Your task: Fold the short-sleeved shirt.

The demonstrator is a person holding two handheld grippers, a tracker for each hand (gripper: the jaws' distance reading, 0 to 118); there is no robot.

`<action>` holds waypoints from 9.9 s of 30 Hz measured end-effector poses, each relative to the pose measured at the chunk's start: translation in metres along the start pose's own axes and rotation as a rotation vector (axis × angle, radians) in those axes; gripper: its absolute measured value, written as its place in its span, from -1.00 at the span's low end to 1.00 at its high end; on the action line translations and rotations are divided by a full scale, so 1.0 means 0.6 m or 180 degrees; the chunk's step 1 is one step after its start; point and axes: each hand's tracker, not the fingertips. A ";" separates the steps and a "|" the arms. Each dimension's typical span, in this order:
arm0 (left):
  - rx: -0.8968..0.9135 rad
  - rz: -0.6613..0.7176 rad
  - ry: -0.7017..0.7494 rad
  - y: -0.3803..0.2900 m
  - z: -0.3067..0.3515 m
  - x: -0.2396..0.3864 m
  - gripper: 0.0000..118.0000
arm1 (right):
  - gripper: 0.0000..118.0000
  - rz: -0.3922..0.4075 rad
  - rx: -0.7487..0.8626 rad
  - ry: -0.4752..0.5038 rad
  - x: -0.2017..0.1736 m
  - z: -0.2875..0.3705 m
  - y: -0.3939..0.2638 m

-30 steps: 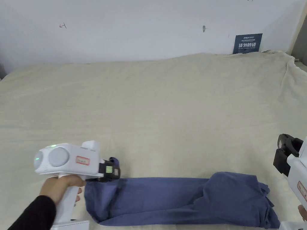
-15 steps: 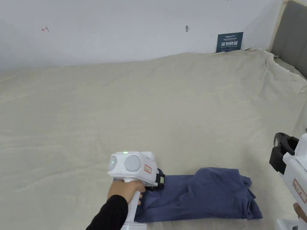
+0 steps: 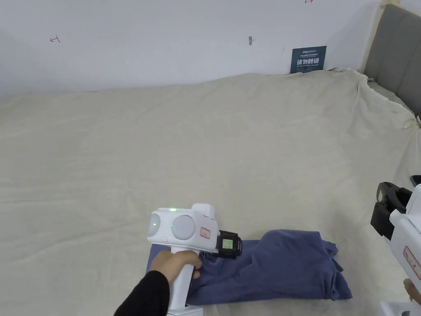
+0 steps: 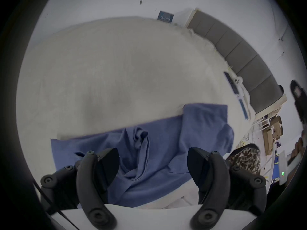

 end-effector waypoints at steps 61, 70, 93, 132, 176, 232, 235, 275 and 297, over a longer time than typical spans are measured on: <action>0.0627 -0.0192 -0.0079 -0.143 -0.058 0.009 -1.00 | -1.00 0.0004 -0.0065 -0.0134 0.011 0.018 0.005; 0.0817 0.0206 -0.0167 -0.101 0.072 -0.105 -1.00 | -1.00 0.0049 -0.0005 -0.0040 -0.007 0.009 0.019; 0.0099 0.1233 -0.0742 -0.145 0.022 -0.346 0.55 | -1.00 0.0196 -0.0136 0.0090 -0.053 -0.028 0.003; 0.0166 0.1234 0.0061 -0.114 0.212 -0.299 -0.86 | -1.00 0.0090 -0.0070 0.0283 -0.061 -0.030 0.013; 0.0662 0.0205 -0.0355 -0.006 0.021 0.091 0.57 | -1.00 -0.0031 -0.0017 0.0060 0.015 0.022 0.021; 0.1647 -0.0589 -0.0164 -0.096 0.010 0.171 -1.00 | -1.00 0.0037 0.0061 0.0040 0.038 0.033 0.030; 0.1859 -0.0593 -0.0044 -0.078 0.064 0.146 -1.00 | -1.00 0.0044 0.0140 0.0081 0.026 0.037 0.040; 0.2970 -0.0047 0.1242 -0.093 0.300 -0.053 -1.00 | -1.00 0.0081 0.0324 0.0660 -0.117 0.012 0.034; 0.2382 0.0204 0.1022 -0.126 0.235 -0.102 -1.00 | -1.00 0.0356 -0.1150 0.1003 -0.219 -0.184 -0.273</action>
